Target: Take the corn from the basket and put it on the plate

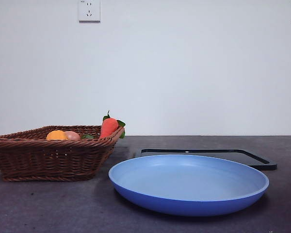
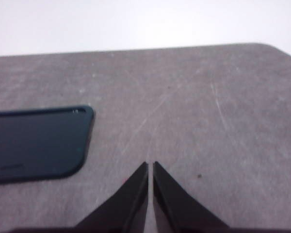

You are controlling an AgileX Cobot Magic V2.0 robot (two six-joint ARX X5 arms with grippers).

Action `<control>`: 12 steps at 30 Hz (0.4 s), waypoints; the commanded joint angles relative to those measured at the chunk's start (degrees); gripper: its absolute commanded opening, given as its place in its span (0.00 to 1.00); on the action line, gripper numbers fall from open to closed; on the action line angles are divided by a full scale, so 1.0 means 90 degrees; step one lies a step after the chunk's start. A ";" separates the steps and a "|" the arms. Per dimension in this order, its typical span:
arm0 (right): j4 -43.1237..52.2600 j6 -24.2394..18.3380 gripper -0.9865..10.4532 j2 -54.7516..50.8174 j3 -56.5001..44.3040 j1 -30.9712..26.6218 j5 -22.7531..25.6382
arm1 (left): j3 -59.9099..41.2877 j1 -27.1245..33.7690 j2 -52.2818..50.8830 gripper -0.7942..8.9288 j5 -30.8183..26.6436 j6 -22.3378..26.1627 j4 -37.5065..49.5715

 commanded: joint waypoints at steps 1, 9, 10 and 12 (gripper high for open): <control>0.0189 0.0270 0.09 -0.0005 -0.0039 -0.0005 -0.0019 | -0.0058 0.0024 -0.0007 0.09 0.0022 -0.0522 -0.0301; 0.0141 0.1253 0.09 -0.0005 -0.0039 -0.0005 -0.0146 | -0.0058 0.0024 -0.0007 0.09 0.0029 -0.1933 -0.0304; 0.0143 0.1304 0.09 -0.0005 -0.0039 -0.0005 -0.0240 | -0.0058 0.0024 -0.0007 0.09 0.0032 -0.2091 -0.0301; 0.0187 0.1501 0.09 -0.0005 -0.0027 -0.0002 -0.0466 | -0.0027 0.0024 -0.0007 0.09 0.0121 -0.2344 -0.0316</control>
